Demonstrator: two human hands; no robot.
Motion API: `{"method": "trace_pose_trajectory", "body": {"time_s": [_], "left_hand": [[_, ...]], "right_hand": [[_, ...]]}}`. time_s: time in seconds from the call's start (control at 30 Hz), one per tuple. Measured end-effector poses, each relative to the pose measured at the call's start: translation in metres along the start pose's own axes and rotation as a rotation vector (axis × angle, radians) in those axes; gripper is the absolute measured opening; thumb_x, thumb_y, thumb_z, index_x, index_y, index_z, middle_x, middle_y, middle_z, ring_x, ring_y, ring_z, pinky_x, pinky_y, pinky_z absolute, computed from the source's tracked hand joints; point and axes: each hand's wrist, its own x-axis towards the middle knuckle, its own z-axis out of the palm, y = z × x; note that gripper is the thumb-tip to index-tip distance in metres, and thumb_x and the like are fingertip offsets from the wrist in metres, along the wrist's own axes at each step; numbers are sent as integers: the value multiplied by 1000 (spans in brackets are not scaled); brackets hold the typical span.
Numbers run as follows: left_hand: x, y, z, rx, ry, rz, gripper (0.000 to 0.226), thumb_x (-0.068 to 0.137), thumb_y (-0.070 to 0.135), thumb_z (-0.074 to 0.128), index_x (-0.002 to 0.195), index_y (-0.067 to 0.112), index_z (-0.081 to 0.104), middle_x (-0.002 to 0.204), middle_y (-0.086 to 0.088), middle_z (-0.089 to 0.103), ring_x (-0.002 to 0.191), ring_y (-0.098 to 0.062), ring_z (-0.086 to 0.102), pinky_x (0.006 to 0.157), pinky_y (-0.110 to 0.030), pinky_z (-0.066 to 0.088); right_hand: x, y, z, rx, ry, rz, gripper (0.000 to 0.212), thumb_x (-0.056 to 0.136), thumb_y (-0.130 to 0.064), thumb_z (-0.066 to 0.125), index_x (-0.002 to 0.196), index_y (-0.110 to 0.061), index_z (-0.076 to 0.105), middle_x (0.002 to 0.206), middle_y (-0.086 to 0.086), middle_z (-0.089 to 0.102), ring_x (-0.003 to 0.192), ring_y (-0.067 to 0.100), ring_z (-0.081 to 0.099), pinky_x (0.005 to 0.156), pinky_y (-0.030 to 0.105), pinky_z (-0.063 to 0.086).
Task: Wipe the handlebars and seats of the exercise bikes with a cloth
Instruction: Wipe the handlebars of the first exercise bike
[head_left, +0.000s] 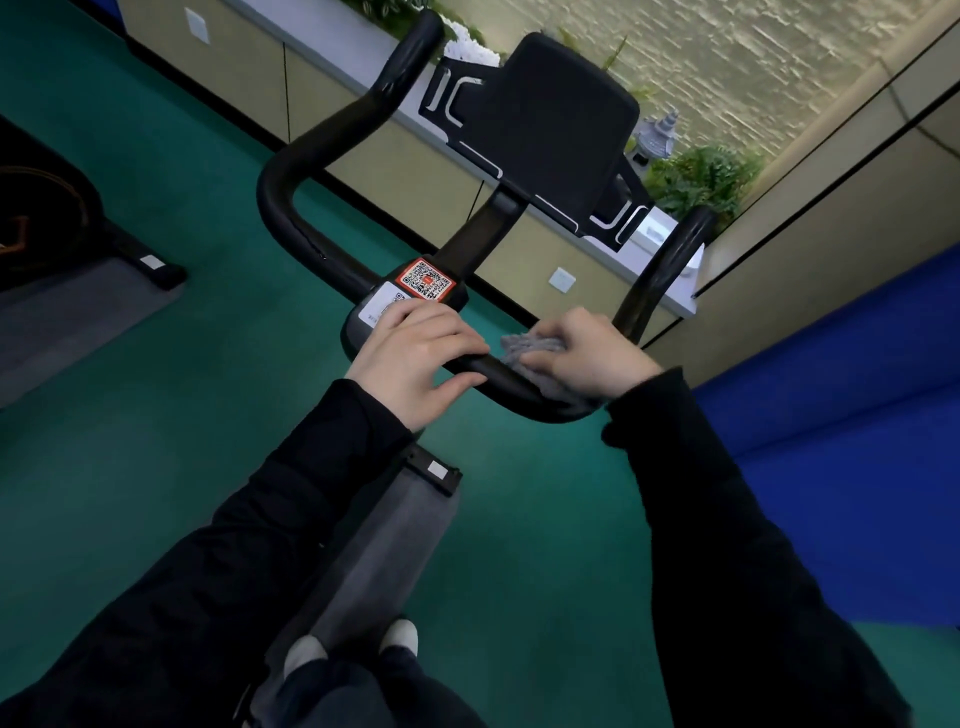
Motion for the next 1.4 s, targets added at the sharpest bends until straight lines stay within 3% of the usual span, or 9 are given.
{"method": "trace_pose_trajectory", "body": {"time_s": [0.2,0.37,0.57,0.77,0.9,1.07,1.2,1.3,1.4], "left_hand": [[-1,0,0,3,-13,2,25,78,26,74,99,14,72,98,4,70,101,-21,62,96,-31,29],[0,-2,0,12,-2,8,24,78,27,73,98,14,73,97,5,70,100,-20,63,95,-29,29],[1,-1,0,27,-7,27,24,78,28,70,97,14,73,98,5,70,98,-20,63,94,-28,29],[0,-1,1,30,0,18,25,79,31,68,97,14,73,98,6,71,99,-19,63,95,-28,29],[0,-3,3,35,-1,3,27,82,36,64,98,16,73,99,7,70,101,-18,62,96,-29,30],[0,-1,8,62,16,-15,30,84,41,59,97,18,73,99,8,70,102,-17,61,96,-31,31],[0,-2,10,86,35,-9,28,84,41,61,97,18,72,99,8,69,103,-16,60,96,-32,31],[-1,-2,10,94,38,-6,28,85,41,60,97,19,71,99,8,69,104,-15,58,96,-31,30],[-1,-2,10,97,31,-7,27,85,40,59,97,18,71,100,8,69,104,-15,58,96,-32,29]], "right_hand": [[2,16,-25,-47,-227,-85,16,89,-20,67,103,-12,69,97,8,71,89,20,62,82,31,48],[3,11,-23,-115,-170,-156,14,89,-22,67,100,-16,70,89,1,69,88,18,61,77,25,45],[2,13,-26,-353,-161,-173,16,92,-13,58,102,-7,69,94,9,68,93,25,60,79,30,48],[-22,31,-10,-197,58,-301,12,89,-8,59,93,-6,70,82,9,69,79,24,61,69,27,41],[-50,55,15,50,525,-244,13,87,-2,63,96,-5,71,83,-2,64,77,17,58,66,18,37],[-75,71,64,507,1055,213,17,93,-9,58,108,-7,65,93,-4,66,81,-2,59,72,7,46],[-62,59,96,847,1090,469,13,94,-9,56,103,-13,63,95,-2,67,80,-13,60,74,11,51],[-49,37,108,1243,984,540,18,95,-4,52,111,-1,61,105,13,68,96,22,66,93,42,53],[-45,16,113,1590,938,545,24,97,1,45,119,3,56,113,18,65,107,32,62,102,50,46]]}}
